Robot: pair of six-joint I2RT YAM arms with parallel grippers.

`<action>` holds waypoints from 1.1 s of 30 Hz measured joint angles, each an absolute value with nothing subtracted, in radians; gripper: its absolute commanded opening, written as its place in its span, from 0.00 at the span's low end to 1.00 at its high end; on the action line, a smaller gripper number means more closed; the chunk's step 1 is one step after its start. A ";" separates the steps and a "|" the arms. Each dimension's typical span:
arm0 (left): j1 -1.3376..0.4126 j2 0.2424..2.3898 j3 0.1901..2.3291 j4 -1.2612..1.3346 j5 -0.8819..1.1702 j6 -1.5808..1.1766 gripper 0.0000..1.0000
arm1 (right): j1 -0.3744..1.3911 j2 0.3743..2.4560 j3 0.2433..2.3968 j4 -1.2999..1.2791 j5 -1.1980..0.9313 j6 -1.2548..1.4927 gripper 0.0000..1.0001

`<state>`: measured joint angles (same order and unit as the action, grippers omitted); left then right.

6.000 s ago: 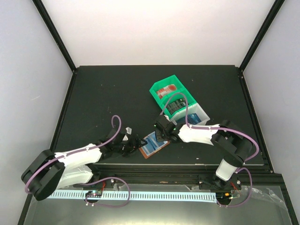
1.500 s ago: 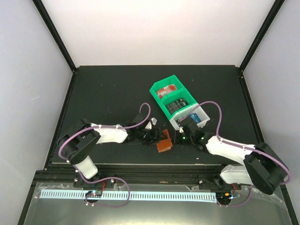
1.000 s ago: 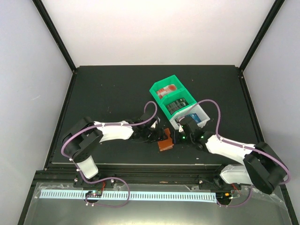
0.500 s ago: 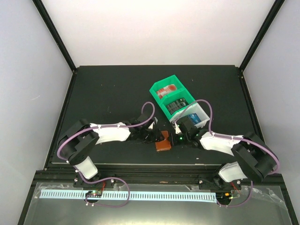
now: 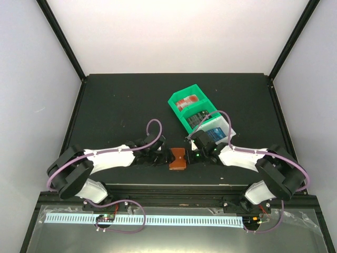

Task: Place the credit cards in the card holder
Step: Close the card holder at the center of the board.

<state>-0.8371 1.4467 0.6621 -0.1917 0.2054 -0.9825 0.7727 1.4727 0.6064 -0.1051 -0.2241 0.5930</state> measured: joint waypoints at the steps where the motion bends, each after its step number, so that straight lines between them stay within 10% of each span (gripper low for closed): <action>1: -0.837 1.444 0.654 -0.194 0.198 -0.989 0.68 | 0.780 1.473 0.611 -0.113 -0.220 0.598 0.01; 24: -0.825 1.552 0.679 -0.097 0.221 -0.981 0.61 | 0.825 1.444 0.678 -0.212 -0.107 0.707 0.26; 33: -0.825 1.553 0.679 -0.097 0.221 -0.979 0.60 | 0.825 1.424 0.678 -0.222 -0.096 0.724 0.14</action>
<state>-0.8249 1.5528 0.6792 -0.0971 0.2211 -0.9794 0.8246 1.4239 0.6781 -0.2222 -0.0956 0.7242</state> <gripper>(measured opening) 0.603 0.212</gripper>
